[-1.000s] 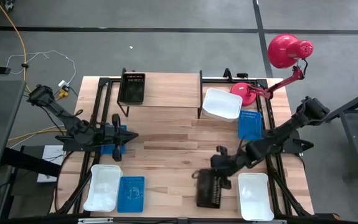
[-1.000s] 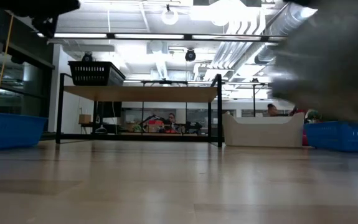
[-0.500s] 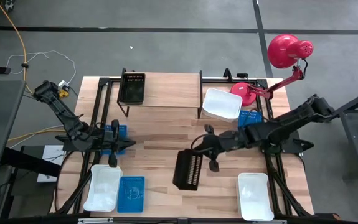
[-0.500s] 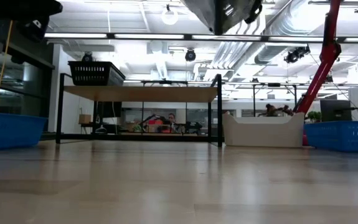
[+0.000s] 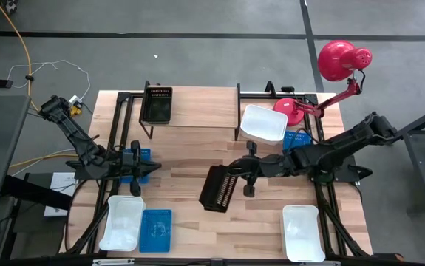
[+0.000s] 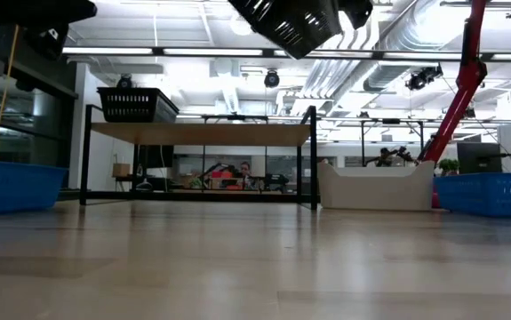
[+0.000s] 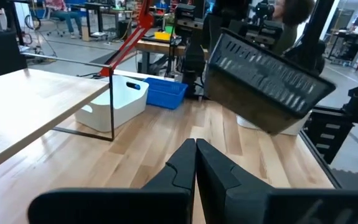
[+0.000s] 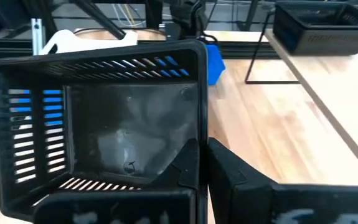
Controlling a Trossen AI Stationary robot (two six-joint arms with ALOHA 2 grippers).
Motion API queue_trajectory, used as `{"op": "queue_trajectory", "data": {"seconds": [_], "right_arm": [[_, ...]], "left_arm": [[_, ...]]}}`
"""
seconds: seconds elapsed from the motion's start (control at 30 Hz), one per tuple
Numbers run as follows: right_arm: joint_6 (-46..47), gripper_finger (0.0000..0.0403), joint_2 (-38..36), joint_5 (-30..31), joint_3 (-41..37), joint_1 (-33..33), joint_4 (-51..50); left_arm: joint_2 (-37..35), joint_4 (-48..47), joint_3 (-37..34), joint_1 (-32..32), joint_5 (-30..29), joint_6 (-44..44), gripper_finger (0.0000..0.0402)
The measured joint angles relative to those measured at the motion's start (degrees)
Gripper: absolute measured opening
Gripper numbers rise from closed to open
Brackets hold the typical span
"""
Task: Stack baskets on shelf by color
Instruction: Stack the black bin on the black bin on the shelf
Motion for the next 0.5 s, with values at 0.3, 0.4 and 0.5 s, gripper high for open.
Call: {"op": "queue_trajectory", "data": {"seconds": [0.3,0.4,0.5], "right_arm": [[-5.0,0.0,0.0,6.0,-0.1,0.0,5.0],[-12.0,0.0,0.0,11.5,-0.1,0.0,12.5],[-20.4,0.0,0.0,19.9,-0.1,-0.1,20.2]], "left_arm": [[1.5,4.9,-0.1,0.1,0.1,2.4,0.0],[3.9,15.5,-0.1,0.6,0.2,11.5,0.0],[6.5,29.7,-0.1,2.4,0.2,21.7,0.0]]}}
